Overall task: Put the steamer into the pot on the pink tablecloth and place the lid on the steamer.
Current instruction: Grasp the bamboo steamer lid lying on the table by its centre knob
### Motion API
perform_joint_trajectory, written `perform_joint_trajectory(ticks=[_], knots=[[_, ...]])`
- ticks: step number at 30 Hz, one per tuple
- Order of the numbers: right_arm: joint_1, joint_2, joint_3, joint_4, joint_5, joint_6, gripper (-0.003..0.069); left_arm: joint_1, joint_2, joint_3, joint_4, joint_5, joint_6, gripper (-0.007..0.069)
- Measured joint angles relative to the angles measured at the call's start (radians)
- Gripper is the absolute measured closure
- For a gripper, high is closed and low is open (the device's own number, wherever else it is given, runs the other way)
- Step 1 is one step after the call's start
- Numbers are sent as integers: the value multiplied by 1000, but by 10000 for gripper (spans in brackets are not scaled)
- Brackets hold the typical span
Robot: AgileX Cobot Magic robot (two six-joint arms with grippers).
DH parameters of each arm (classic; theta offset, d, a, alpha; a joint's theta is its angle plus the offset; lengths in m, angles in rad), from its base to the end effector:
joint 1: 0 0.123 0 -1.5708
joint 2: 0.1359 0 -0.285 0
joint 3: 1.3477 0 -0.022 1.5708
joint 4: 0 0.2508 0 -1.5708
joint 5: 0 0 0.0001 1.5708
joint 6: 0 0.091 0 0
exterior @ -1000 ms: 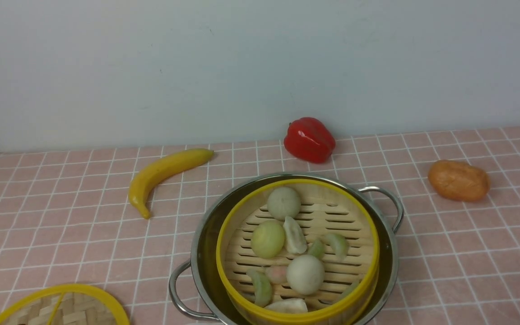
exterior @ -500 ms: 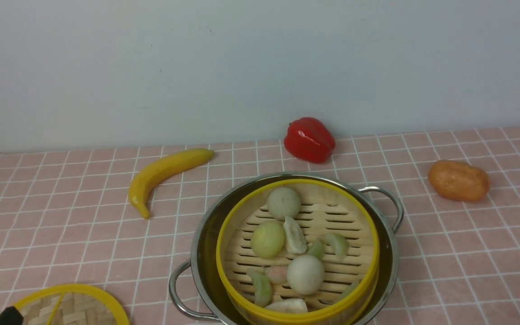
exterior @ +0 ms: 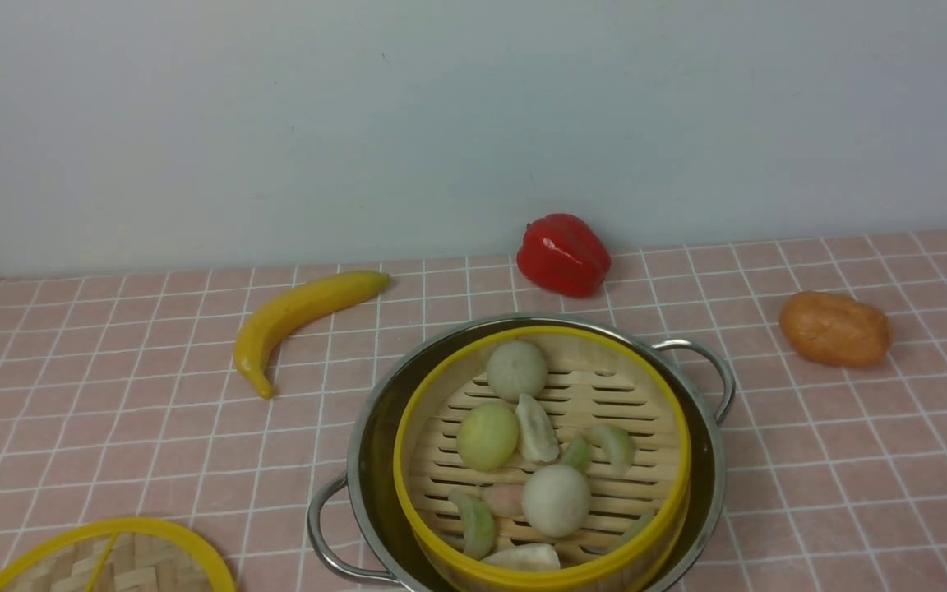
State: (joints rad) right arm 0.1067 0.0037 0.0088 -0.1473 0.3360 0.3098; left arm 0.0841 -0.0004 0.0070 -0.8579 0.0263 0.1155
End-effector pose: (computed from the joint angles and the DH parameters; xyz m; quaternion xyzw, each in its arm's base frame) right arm 0.0543 0.0014 0.1800 0.0401 0.7911 0.0653 0.6069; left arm 0.0566 0.0029 0.2093 -0.2681 0.6296 -0.2421 0.6878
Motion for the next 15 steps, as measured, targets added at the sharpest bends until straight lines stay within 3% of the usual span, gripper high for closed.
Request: perform_joint_trajectory(ticks=[4, 9, 13, 14, 15], knots=[[0, 0, 0, 0, 0, 13, 419, 0, 3, -41, -4, 73, 12, 382], [0, 0, 0, 0, 0, 20, 419, 0, 99, -258, 154, 289, 118, 382], [0, 0, 0, 0, 1, 22, 419, 0, 325, -530, 439, 686, 73, 382], [0, 0, 0, 0, 1, 22, 419, 0, 338, -541, 467, 707, 65, 382], [0, 0, 0, 0, 1, 22, 419, 0, 426, -625, 566, 851, -14, 382]])
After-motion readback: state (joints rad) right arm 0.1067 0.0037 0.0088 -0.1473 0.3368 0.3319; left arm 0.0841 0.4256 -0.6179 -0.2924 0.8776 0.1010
